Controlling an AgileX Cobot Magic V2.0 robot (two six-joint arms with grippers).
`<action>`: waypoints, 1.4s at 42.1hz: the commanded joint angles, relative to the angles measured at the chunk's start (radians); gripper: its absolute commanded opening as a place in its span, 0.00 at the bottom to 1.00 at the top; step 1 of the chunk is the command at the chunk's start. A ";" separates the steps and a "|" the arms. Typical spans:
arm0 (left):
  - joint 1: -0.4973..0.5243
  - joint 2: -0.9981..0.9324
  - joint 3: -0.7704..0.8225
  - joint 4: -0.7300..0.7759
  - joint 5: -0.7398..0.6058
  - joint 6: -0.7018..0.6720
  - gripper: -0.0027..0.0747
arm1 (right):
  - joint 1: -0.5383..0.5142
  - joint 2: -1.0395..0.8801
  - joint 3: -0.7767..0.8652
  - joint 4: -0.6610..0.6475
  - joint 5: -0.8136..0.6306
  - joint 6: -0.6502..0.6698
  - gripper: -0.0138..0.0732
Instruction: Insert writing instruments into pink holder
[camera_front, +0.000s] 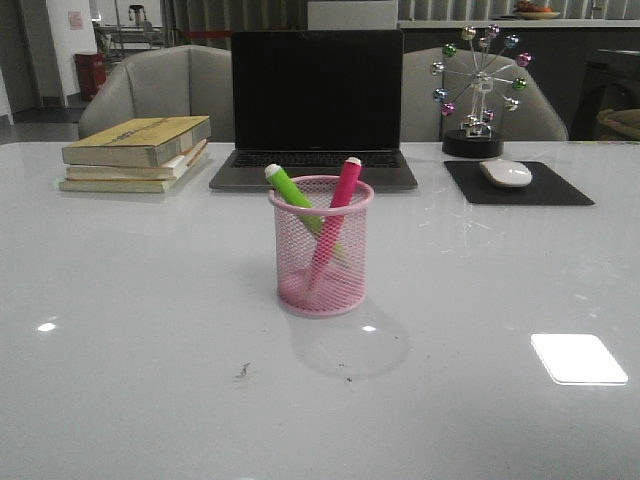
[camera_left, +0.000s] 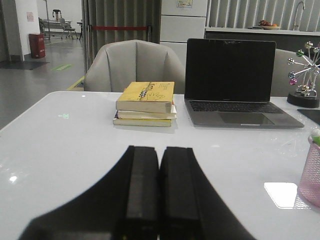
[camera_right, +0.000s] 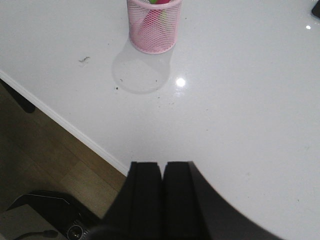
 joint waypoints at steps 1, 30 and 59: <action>-0.006 -0.022 0.005 0.000 -0.094 0.001 0.15 | -0.008 -0.002 -0.025 -0.016 -0.063 -0.002 0.19; -0.006 -0.020 0.005 0.000 -0.146 0.001 0.15 | -0.008 -0.002 -0.025 -0.016 -0.063 -0.002 0.19; -0.006 -0.020 0.005 0.000 -0.146 0.001 0.15 | -0.011 -0.017 -0.016 -0.016 -0.065 -0.002 0.19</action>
